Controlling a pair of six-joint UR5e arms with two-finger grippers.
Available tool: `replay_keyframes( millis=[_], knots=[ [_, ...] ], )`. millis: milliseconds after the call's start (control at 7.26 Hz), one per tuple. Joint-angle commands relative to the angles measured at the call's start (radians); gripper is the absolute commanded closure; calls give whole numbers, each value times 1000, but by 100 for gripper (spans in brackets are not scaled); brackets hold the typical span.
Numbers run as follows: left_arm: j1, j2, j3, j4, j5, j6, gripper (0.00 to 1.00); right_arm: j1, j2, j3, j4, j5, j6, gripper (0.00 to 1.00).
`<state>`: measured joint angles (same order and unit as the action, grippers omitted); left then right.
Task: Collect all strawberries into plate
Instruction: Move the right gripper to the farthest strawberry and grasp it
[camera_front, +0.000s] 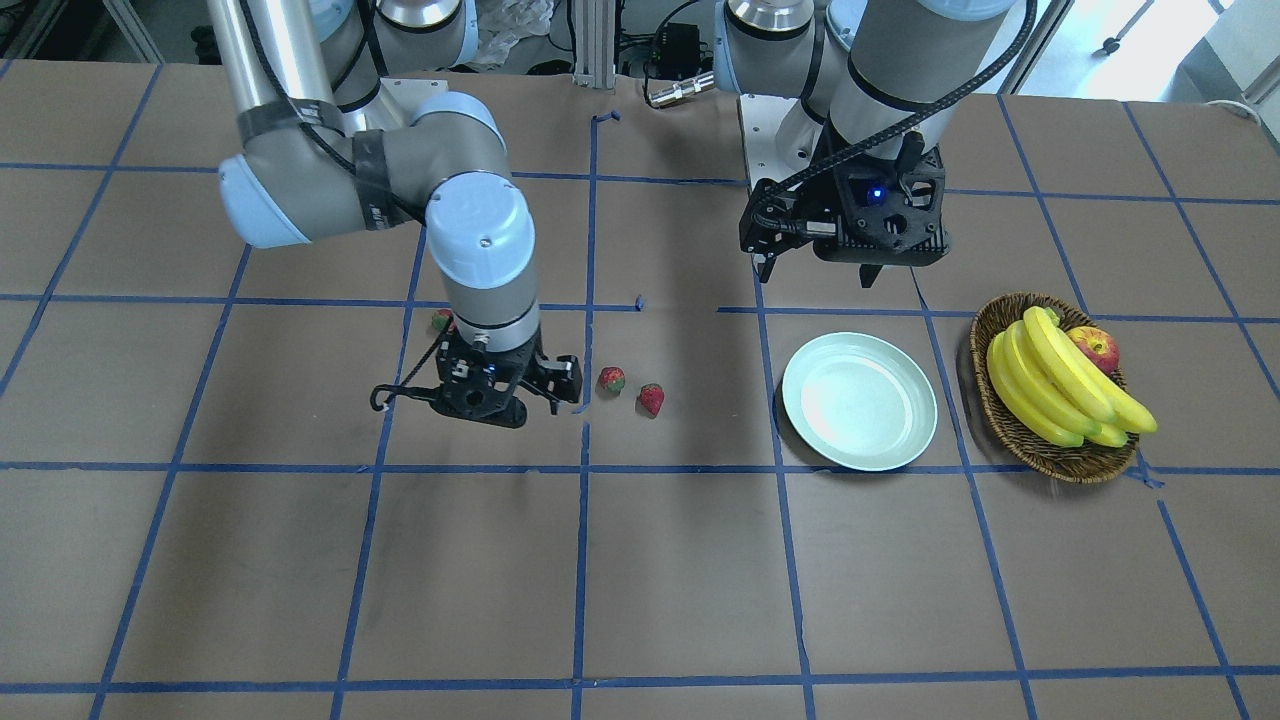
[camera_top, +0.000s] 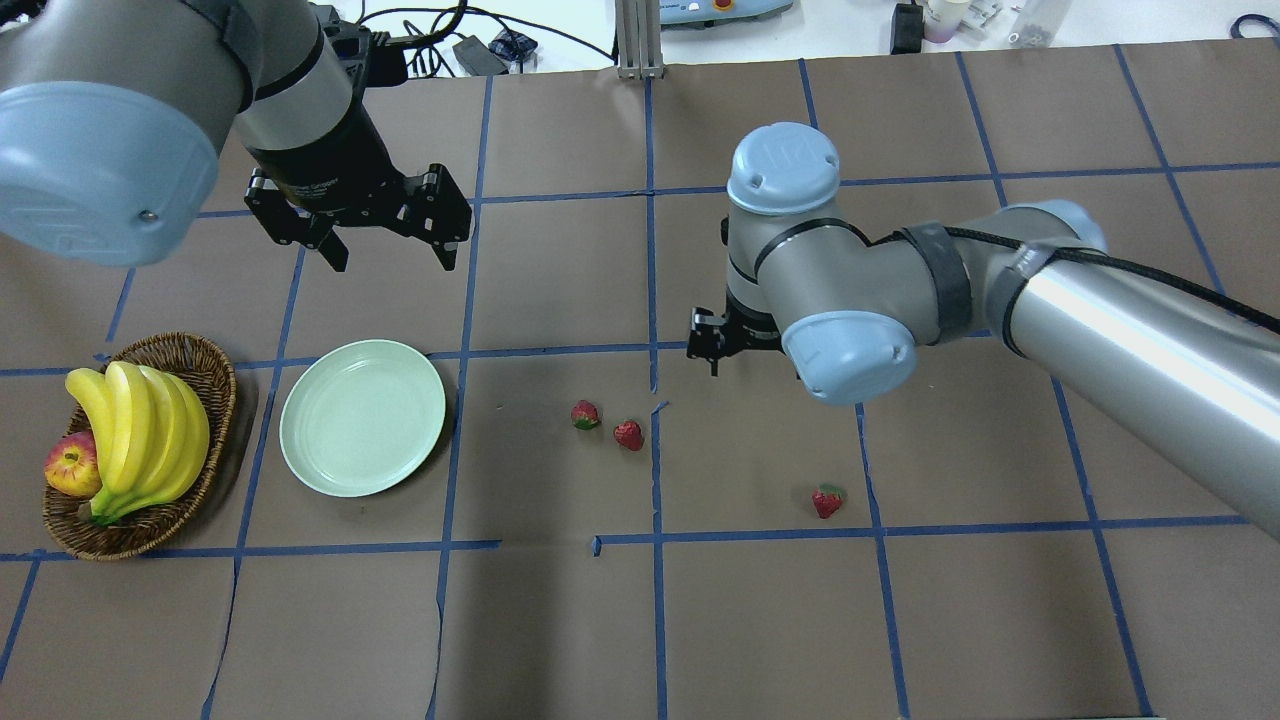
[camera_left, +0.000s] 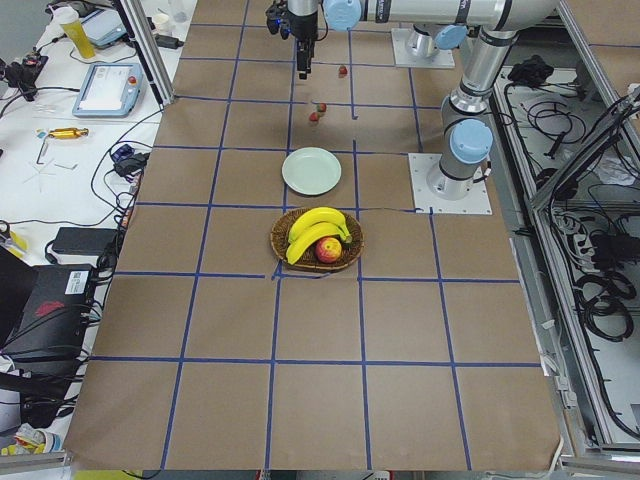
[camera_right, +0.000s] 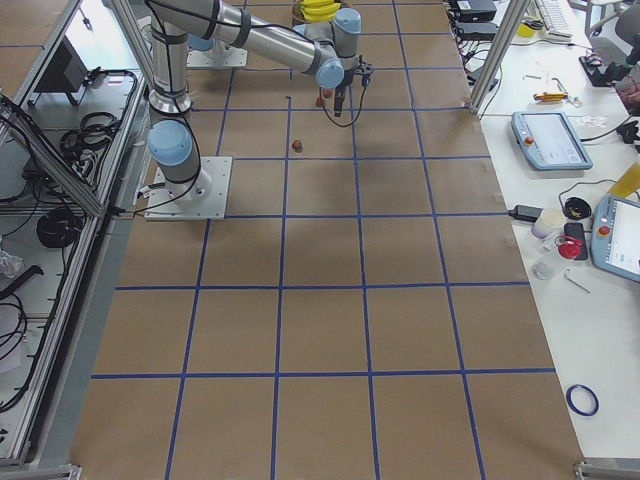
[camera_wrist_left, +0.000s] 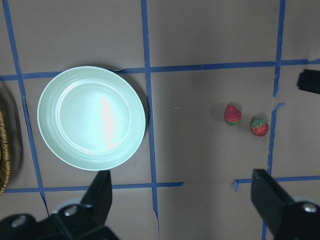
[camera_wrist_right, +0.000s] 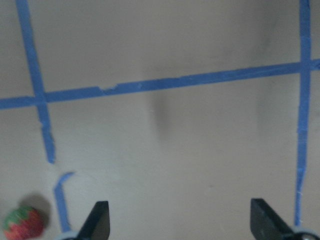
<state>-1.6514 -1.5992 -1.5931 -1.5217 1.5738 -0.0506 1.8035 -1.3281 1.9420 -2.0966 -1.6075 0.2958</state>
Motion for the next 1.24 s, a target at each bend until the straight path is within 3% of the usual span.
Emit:
replay_keyframes(
  millis=[0,276,413,551,689,827,1102],
  knots=[
    [-1,-1,-1,0,0,0,0,-30,-80,244,-110,-81,-121,0],
    [-1,-2,-1,0,0,0,0,-42,-74,368,-312,-71,-124,0],
    [-1,-2,-1,0,0,0,0,-47,-78,370,-307,-69,-121,10],
    [-1,-2,-2,0,0,-2,0,-49,-85,359,-301,-52,-122,60],
    [-1,-2,-2,0,0,0,0,-49,-85,350,-287,-51,-122,86],
    [-1,-2,-1,0,0,-2,0,-49,-85,351,-272,-46,-118,96],
    [-1,-4,-1,0,0,-2,0,-50,-86,348,-205,-29,-116,100]
  ],
)
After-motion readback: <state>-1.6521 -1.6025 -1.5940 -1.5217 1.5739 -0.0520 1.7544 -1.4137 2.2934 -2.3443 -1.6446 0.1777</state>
